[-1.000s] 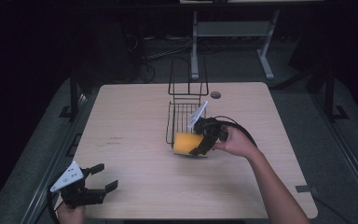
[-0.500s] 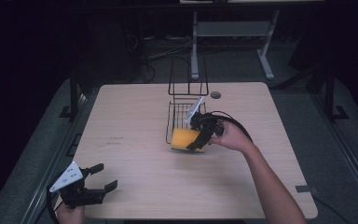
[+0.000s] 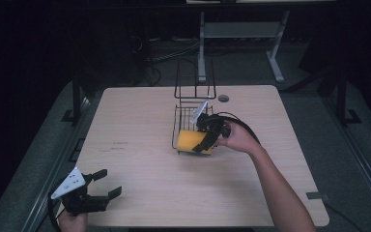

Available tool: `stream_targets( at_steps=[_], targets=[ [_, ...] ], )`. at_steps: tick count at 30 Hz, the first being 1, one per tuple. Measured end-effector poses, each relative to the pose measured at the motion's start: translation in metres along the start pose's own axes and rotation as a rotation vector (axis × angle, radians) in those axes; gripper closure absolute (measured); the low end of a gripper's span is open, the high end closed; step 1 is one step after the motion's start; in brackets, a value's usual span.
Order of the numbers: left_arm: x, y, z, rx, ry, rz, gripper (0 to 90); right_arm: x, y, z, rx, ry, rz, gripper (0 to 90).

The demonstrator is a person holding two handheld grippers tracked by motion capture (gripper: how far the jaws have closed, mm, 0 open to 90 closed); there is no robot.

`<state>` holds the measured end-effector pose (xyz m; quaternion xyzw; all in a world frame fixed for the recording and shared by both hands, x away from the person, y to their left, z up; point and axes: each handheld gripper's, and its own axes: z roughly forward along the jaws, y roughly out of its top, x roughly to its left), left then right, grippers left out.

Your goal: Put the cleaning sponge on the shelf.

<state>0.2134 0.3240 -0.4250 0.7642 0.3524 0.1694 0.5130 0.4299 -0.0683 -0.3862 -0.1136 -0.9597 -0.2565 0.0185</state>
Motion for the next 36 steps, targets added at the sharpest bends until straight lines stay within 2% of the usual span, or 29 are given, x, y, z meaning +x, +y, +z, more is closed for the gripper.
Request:
stream_targets(
  at_steps=[13,18,20,23,29,36],
  targets=[
    [0.0,0.0,0.0,0.0,0.001,-0.001,14.0,-0.016,0.007,0.001,0.002,0.017,0.022,22.0],
    [0.001,0.0,0.0,0.0,0.001,-0.001,14.0,-0.022,0.012,0.0,0.029,0.006,0.027,22.0],
    [0.0,0.0,0.0,0.0,0.001,-0.001,14.0,-0.025,0.013,-0.001,0.012,0.011,0.028,22.0],
    [0.0,0.0,0.0,-0.002,0.0,-0.001,14.0,-0.029,0.015,0.001,0.033,0.005,0.039,22.0],
    [0.0,0.0,0.0,0.0,0.0,0.002,14.0,-0.035,0.02,0.0,0.035,-0.004,0.042,22.0],
    [0.0,0.0,0.001,0.002,-0.003,0.001,14.0,-0.046,0.014,0.006,0.031,0.007,0.073,21.8]
  ],
)
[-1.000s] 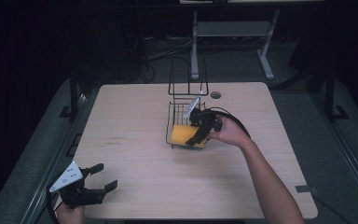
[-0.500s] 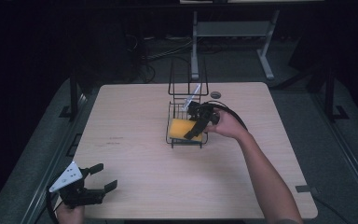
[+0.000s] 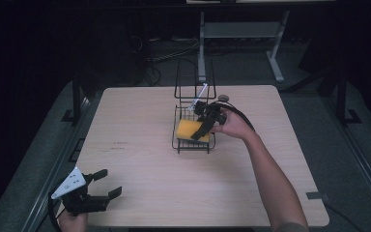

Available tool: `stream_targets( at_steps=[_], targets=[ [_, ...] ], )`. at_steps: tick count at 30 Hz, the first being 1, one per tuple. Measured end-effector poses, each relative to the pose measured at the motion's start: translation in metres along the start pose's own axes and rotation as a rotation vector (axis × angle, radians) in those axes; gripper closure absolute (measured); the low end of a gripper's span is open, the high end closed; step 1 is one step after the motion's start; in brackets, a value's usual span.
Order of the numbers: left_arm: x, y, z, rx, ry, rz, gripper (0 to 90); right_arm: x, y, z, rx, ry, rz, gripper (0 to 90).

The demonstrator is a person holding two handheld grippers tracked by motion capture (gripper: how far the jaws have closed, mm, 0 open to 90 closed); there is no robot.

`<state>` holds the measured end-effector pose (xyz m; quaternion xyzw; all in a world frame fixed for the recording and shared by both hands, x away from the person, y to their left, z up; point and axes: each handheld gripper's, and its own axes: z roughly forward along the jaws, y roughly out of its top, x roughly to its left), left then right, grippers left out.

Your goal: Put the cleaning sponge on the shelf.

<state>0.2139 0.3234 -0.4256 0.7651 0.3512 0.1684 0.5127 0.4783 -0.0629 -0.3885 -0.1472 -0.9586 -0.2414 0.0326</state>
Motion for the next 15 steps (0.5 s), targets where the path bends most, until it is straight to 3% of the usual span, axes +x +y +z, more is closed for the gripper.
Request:
stream_targets(
  at_steps=[15],
  targets=[
    [-0.001,0.0,0.001,0.0,-0.001,-0.001,14.0,-0.006,-0.002,0.016,0.015,-0.009,0.001,21.2]
  ],
)
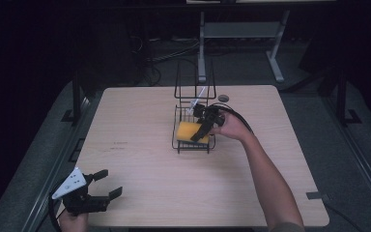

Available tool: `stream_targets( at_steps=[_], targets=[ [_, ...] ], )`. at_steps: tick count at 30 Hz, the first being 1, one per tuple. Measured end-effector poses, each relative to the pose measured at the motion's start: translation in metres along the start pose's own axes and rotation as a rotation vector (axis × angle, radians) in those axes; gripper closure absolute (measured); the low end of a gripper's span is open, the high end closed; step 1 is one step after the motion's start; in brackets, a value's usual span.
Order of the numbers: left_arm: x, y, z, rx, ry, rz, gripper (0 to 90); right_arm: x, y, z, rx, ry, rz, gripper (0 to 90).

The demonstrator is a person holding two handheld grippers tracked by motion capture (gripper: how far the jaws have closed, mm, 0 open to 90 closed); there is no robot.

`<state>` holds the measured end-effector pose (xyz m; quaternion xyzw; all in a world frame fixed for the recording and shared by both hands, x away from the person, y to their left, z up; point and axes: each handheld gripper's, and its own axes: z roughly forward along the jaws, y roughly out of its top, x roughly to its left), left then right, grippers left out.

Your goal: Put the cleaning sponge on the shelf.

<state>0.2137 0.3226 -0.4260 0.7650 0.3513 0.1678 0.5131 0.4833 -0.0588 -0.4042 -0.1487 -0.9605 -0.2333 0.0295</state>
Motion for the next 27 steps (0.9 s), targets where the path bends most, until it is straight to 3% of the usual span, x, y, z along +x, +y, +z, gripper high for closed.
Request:
stream_targets(
  at_steps=[11,19,23,27],
  targets=[
    [-0.001,0.0,0.0,0.001,0.001,0.003,14.0,0.002,0.001,0.005,0.017,-0.001,-0.015,19.6],
    [-0.001,0.0,0.0,0.003,0.0,0.005,14.1,0.005,-0.001,0.002,-0.011,-0.02,-0.011,16.3],
    [-0.002,0.0,0.0,0.002,-0.001,0.005,14.1,0.005,-0.006,-0.002,-0.063,-0.023,-0.015,16.3],
    [-0.002,0.0,0.001,0.007,-0.003,0.008,14.0,0.008,-0.009,-0.006,-0.053,-0.028,0.024,15.1]
  ],
)
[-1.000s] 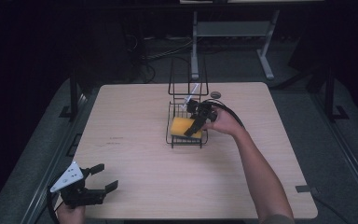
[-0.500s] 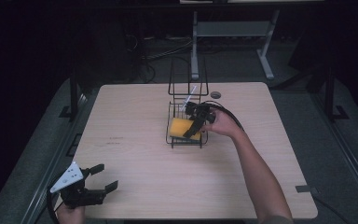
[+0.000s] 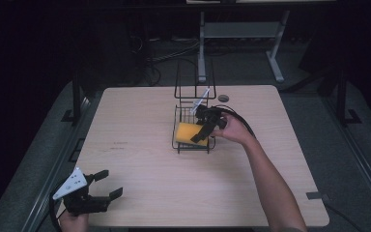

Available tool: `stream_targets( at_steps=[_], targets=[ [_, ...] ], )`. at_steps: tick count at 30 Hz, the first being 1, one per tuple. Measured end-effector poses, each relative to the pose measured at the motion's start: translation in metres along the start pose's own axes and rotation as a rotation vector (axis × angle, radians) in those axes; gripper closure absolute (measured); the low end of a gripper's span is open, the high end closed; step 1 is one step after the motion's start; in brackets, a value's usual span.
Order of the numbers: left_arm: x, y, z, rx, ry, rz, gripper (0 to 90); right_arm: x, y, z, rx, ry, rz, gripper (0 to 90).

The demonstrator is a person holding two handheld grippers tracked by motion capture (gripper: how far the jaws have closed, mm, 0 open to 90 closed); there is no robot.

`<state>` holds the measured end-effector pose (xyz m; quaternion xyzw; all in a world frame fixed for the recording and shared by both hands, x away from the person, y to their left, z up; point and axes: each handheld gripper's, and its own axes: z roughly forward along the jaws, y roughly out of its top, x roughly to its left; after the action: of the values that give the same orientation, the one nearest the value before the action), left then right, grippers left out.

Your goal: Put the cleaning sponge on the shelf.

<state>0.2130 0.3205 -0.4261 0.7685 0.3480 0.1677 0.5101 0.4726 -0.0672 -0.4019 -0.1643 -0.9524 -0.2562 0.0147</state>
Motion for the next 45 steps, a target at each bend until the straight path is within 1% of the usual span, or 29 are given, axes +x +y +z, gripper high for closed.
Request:
stream_targets(
  at_steps=[4,7,8,10,12,14,15,16,17,18,21,23,27,29,30,32,37,40,43,45],
  targets=[
    [-0.001,0.0,0.0,0.001,-0.001,-0.002,14.0,0.001,0.0,-0.003,-0.026,0.009,-0.008,15.0],
    [0.0,0.0,0.0,0.0,-0.001,0.0,14.0,0.002,0.0,-0.005,-0.037,0.001,-0.017,15.0],
    [0.0,0.0,0.0,-0.001,-0.001,-0.002,14.0,0.002,0.0,-0.005,-0.041,0.004,-0.017,15.0],
    [0.0,0.0,0.0,-0.001,-0.002,-0.003,14.0,0.003,-0.001,-0.006,-0.047,0.001,-0.012,15.0],
    [-0.001,0.0,0.0,0.0,-0.001,0.0,14.1,0.004,-0.003,-0.007,-0.072,-0.008,-0.015,15.1],
    [-0.001,0.0,0.0,-0.001,-0.001,0.002,14.0,0.004,-0.005,-0.008,-0.085,-0.003,-0.006,15.0],
    [-0.001,0.0,0.0,-0.001,-0.003,-0.005,14.0,0.004,-0.005,-0.009,-0.082,-0.01,0.001,15.0],
    [-0.001,0.0,0.0,0.001,-0.001,0.002,14.0,0.004,-0.006,-0.009,-0.085,-0.011,0.0,15.0],
    [-0.001,0.0,0.0,0.0,-0.002,-0.001,14.0,0.004,-0.007,-0.01,-0.086,-0.007,0.001,15.0],
    [-0.001,0.0,0.001,0.0,-0.003,-0.001,14.0,0.004,-0.008,-0.01,-0.087,-0.013,-0.004,15.0],
    [-0.001,0.001,0.001,0.001,-0.002,0.004,14.0,0.004,-0.011,-0.011,-0.075,-0.016,-0.001,14.9],
    [-0.001,0.001,0.002,0.001,-0.004,-0.001,14.0,0.004,-0.012,-0.013,-0.083,-0.013,0.003,14.9],
    [-0.002,0.001,0.002,0.003,-0.003,0.001,14.0,0.004,-0.015,-0.015,-0.077,-0.014,0.01,14.7],
    [-0.002,0.001,0.002,0.002,-0.003,0.002,14.0,0.004,-0.019,-0.016,-0.097,-0.022,0.009,14.7],
    [-0.002,0.001,0.002,-0.001,-0.002,0.003,14.0,0.004,-0.021,-0.017,-0.1,-0.017,0.014,14.7],
    [-0.003,0.001,0.002,-0.001,-0.003,0.002,14.0,0.003,-0.024,-0.017,-0.1,-0.015,0.025,14.7],
    [-0.003,0.002,0.003,0.004,-0.005,0.005,14.1,0.003,-0.03,-0.021,-0.107,-0.021,0.036,14.7],
    [-0.003,0.001,0.003,0.006,-0.004,0.008,14.0,0.001,-0.034,-0.024,-0.125,-0.018,0.033,14.7],
    [-0.004,0.001,0.002,0.006,0.0,0.006,14.0,0.002,-0.038,-0.026,-0.125,-0.024,0.055,14.7],
    [-0.004,0.001,0.001,0.004,0.001,0.003,14.0,0.002,-0.041,-0.027,-0.127,-0.027,0.051,14.6]
  ],
)
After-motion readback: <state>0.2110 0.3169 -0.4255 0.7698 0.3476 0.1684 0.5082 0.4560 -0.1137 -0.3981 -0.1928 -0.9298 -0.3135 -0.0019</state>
